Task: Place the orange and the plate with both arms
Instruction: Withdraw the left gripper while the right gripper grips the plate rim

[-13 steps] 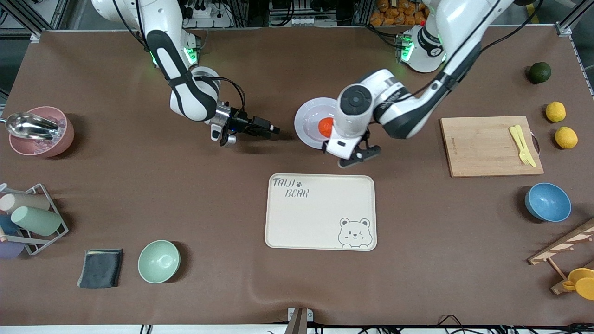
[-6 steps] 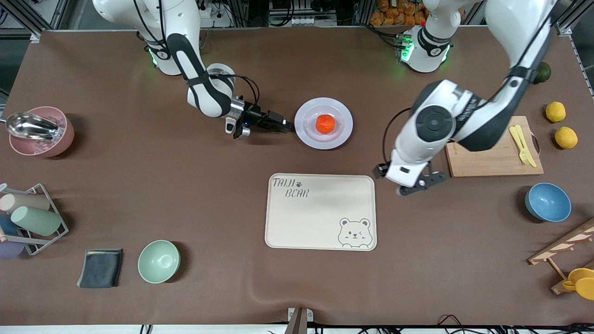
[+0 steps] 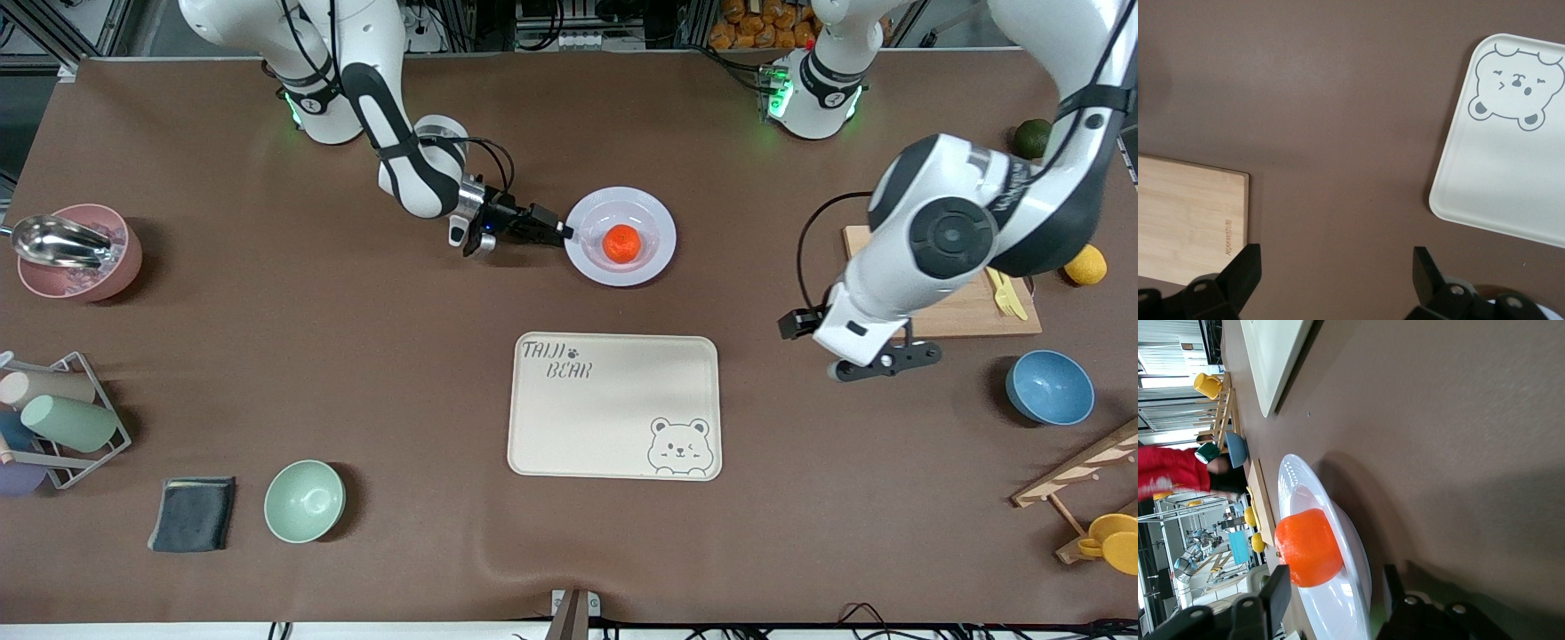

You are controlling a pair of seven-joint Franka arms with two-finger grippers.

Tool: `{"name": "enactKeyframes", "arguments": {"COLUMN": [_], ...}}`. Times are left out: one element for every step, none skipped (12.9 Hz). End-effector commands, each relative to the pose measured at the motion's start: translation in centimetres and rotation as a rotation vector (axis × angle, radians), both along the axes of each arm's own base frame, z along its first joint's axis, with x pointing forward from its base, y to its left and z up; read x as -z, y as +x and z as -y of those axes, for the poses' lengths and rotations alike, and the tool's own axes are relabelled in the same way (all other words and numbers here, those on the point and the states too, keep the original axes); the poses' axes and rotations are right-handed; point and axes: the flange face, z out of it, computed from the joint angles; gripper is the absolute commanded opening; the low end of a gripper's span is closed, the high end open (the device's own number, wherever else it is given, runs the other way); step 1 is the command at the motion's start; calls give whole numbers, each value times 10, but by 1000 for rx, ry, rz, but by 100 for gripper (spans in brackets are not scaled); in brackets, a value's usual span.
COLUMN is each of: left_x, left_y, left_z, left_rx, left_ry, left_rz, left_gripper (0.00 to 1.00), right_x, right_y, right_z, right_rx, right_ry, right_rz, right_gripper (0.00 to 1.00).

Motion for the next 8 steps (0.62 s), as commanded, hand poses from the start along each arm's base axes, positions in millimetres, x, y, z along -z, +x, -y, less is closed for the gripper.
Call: {"name": "enactKeyframes", "arguments": {"left_x": [-28,-35,-43,-53,-63,-77,-92,-109], "left_y": [-7,-9,-15,-22,-26,-32,-40,-48], "left_z": [-24,-34,-37,-43,-51,-58,-62,-77], "left_rx": [55,67,85,84,88,97,112,105], "left_ry": [-15,-24,-31,-36,-44,-48,-48,-54], "left_rz": [-5,-5,-7,-13,-18,-15,-11,-6], "left_gripper": [100,100,100,100,100,100,100,100], "right_x": [11,15,16,18,18,18,17,17], "right_y": [-7,-11,-11,-12,-15,-16,-18,-18], "right_z": [-16,-19,-20,-20,-23,-24,-27,-28], "right_rx": [19,21,19,24,19,23,27,27], "right_ry": [-4,-5,-8,-7,-6,-5,-1,1], "right_rz": [6,5,21,26,24,23,23,23], "right_gripper": [59,58,54,50,44,40,32,20]}}
